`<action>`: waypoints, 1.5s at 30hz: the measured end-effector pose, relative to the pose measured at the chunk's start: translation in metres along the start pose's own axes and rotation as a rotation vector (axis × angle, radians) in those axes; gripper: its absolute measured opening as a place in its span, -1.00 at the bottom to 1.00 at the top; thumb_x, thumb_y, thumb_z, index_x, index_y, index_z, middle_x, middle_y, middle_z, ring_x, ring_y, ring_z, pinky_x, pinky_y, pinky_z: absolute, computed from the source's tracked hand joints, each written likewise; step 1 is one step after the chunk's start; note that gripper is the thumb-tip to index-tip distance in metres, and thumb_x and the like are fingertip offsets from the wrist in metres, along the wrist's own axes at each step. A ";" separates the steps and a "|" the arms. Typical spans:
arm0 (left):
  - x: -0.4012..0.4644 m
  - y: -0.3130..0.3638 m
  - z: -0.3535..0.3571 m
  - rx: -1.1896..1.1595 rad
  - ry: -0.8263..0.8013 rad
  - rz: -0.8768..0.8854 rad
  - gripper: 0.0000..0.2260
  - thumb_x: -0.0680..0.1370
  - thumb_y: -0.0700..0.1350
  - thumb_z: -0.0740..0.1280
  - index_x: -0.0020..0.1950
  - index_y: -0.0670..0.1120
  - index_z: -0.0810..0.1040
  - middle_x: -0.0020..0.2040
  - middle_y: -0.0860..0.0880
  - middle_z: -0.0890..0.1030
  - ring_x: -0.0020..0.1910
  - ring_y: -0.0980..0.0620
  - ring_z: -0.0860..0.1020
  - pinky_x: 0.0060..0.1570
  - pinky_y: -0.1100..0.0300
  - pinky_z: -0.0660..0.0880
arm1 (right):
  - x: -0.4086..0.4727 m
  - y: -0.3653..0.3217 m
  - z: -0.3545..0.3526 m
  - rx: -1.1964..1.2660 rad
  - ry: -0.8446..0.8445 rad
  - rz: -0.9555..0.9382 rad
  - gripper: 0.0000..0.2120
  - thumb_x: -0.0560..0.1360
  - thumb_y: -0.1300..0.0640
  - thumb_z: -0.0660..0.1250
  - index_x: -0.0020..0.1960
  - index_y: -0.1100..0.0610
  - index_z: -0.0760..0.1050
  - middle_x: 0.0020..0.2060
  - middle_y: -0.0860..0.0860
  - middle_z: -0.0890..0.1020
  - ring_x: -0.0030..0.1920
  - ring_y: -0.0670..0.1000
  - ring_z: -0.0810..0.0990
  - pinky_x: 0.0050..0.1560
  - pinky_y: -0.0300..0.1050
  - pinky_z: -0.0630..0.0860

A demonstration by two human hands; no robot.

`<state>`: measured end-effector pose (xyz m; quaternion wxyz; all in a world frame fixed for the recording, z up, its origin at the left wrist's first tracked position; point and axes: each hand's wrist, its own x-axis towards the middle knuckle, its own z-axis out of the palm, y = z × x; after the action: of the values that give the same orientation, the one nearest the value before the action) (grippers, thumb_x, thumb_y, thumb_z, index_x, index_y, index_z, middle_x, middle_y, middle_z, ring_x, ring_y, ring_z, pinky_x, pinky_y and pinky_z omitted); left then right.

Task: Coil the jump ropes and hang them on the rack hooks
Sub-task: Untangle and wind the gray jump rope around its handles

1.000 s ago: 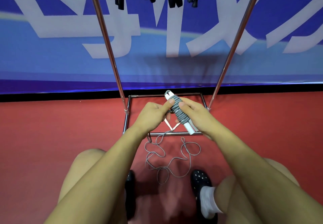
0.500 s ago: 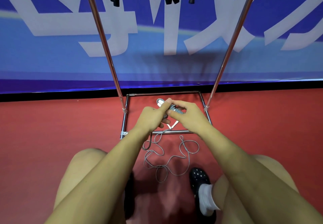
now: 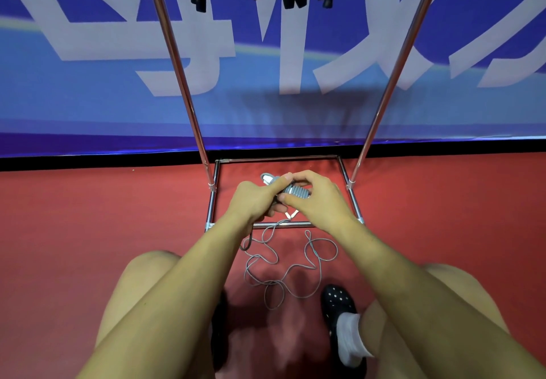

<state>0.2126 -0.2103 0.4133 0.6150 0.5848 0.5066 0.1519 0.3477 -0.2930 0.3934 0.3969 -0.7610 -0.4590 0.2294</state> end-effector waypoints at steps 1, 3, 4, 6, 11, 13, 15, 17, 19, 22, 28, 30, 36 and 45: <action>0.000 0.000 0.000 -0.004 -0.004 0.006 -0.50 0.48 0.29 0.44 -0.09 -0.18 0.72 -0.23 -0.17 0.73 -0.43 0.06 0.38 -0.45 0.26 0.27 | 0.000 0.001 -0.001 0.006 -0.002 -0.009 -0.60 0.39 -0.06 0.59 0.19 -0.06 0.62 0.04 -0.18 0.69 0.10 -0.17 0.63 0.14 -0.18 0.52; 0.001 0.000 -0.002 -0.016 -0.001 0.021 -0.51 0.48 0.27 0.46 -0.13 -0.19 0.71 -0.24 -0.16 0.73 -0.40 0.04 0.35 -0.44 0.24 0.25 | 0.003 0.004 -0.002 0.063 -0.040 -0.003 -0.61 0.40 -0.07 0.59 0.18 -0.06 0.61 0.05 -0.18 0.69 0.10 -0.18 0.62 0.15 -0.17 0.54; 0.001 -0.001 -0.003 -0.017 0.000 0.032 -0.53 0.49 0.25 0.46 -0.16 -0.20 0.71 -0.25 -0.15 0.73 -0.40 0.04 0.35 -0.44 0.24 0.25 | 0.006 0.006 -0.003 0.113 -0.073 0.017 -0.61 0.41 -0.08 0.59 0.19 -0.04 0.61 0.06 -0.16 0.68 0.12 -0.17 0.63 0.17 -0.13 0.56; 0.003 -0.001 -0.006 0.003 -0.006 0.074 -0.52 0.49 0.21 0.48 -0.16 -0.24 0.72 -0.24 -0.13 0.74 -0.34 -0.02 0.34 -0.40 0.20 0.26 | 0.011 0.008 -0.009 0.225 -0.123 0.083 -0.61 0.46 -0.12 0.54 0.22 0.01 0.61 0.09 -0.09 0.70 0.13 -0.14 0.66 0.25 -0.04 0.58; -0.001 0.002 -0.007 0.025 -0.135 0.203 -0.59 0.53 0.09 0.48 -0.07 -0.29 0.71 -0.25 -0.13 0.70 -0.36 0.04 0.40 -0.29 0.19 0.33 | 0.011 0.003 -0.033 0.344 -0.137 0.177 -0.58 0.58 -0.25 0.32 0.11 0.09 0.66 0.08 0.03 0.73 0.23 0.02 0.64 0.32 0.00 0.51; -0.003 0.004 -0.007 0.055 -0.206 0.242 -0.60 0.54 0.07 0.48 -0.05 -0.32 0.69 -0.33 -0.12 0.57 -0.36 0.04 0.37 -0.25 0.19 0.34 | 0.008 0.000 -0.039 0.329 -0.172 0.201 -0.50 0.58 -0.31 0.27 0.12 0.09 0.68 0.09 0.04 0.73 0.23 0.05 0.65 0.37 0.01 0.48; -0.006 0.004 -0.006 0.081 -0.288 0.264 -0.65 0.56 0.01 0.47 -0.03 -0.32 0.66 -0.37 -0.08 0.50 -0.37 0.04 0.36 -0.26 0.20 0.35 | 0.004 -0.004 -0.041 0.356 -0.250 0.212 -0.47 0.60 -0.33 0.21 0.13 0.08 0.70 0.05 0.04 0.75 0.11 0.01 0.69 0.31 0.01 0.52; -0.010 0.005 -0.005 0.094 -0.354 0.269 -0.78 0.59 -0.05 0.45 -0.02 -0.22 0.68 -0.38 -0.04 0.47 -0.39 0.07 0.36 -0.31 0.27 0.37 | 0.000 -0.009 -0.041 0.434 -0.359 0.251 -0.45 0.63 -0.30 0.16 0.16 0.12 0.68 0.00 0.10 0.75 -0.04 0.05 0.71 0.13 0.04 0.62; -0.014 0.006 -0.005 0.101 -0.395 0.267 -0.87 0.62 -0.10 0.40 -0.02 -0.14 0.68 -0.38 -0.01 0.46 -0.41 0.12 0.39 -0.36 0.33 0.42 | -0.005 -0.013 -0.040 0.507 -0.463 0.316 -0.48 0.66 -0.26 0.12 0.22 0.12 0.63 -0.01 0.13 0.75 -0.15 0.12 0.73 -0.10 0.01 0.68; -0.017 0.009 -0.006 0.089 -0.395 0.245 -0.83 0.61 -0.07 0.41 -0.12 -0.12 0.66 -0.41 -0.03 0.46 -0.45 0.11 0.41 -0.41 0.30 0.46 | -0.008 -0.014 -0.040 0.489 -0.479 0.292 -0.52 0.65 -0.26 0.14 0.23 0.07 0.61 -0.04 0.13 0.74 -0.27 0.15 0.71 -0.32 -0.05 0.67; -0.014 0.008 -0.010 0.060 -0.233 0.204 -0.63 0.47 0.13 0.53 -0.08 -0.20 0.74 -0.10 -0.25 0.72 -0.41 0.03 0.39 -0.37 0.19 0.38 | -0.003 -0.014 -0.035 0.552 -0.326 0.170 -0.62 0.67 -0.11 0.22 0.11 0.16 0.63 -0.20 0.16 0.68 -0.38 0.07 0.61 -0.34 -0.16 0.59; -0.012 0.006 -0.011 0.082 -0.183 0.192 -0.59 0.45 0.17 0.54 -0.09 -0.20 0.74 -0.12 -0.25 0.71 -0.40 -0.02 0.40 -0.41 0.20 0.34 | -0.001 -0.014 -0.032 0.534 -0.298 0.149 -0.65 0.67 -0.09 0.24 0.09 0.16 0.63 -0.24 0.07 0.68 -0.36 0.05 0.62 -0.30 -0.12 0.61; -0.008 0.005 -0.007 0.159 -0.048 0.251 -0.57 0.45 0.22 0.51 -0.21 -0.18 0.73 -0.28 -0.07 0.73 -0.42 0.00 0.42 -0.33 0.18 0.44 | 0.003 -0.012 -0.027 0.516 -0.205 0.130 -0.62 0.67 -0.05 0.25 0.17 0.27 0.60 -0.13 0.12 0.67 -0.31 -0.07 0.66 -0.33 -0.22 0.57; -0.007 0.003 -0.004 0.179 -0.064 0.296 -0.74 0.57 0.00 0.46 -0.08 -0.20 0.75 -0.39 0.02 0.67 -0.47 0.13 0.49 -0.39 0.33 0.42 | 0.011 0.006 -0.018 0.443 -0.183 0.130 -0.70 0.61 -0.06 0.38 0.14 0.17 0.57 -0.07 0.08 0.70 -0.10 0.02 0.68 0.00 0.01 0.59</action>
<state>0.2078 -0.2129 0.4194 0.5471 0.7099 0.4068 0.1764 0.3687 -0.2922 0.3992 0.4953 -0.6592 -0.3817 0.4176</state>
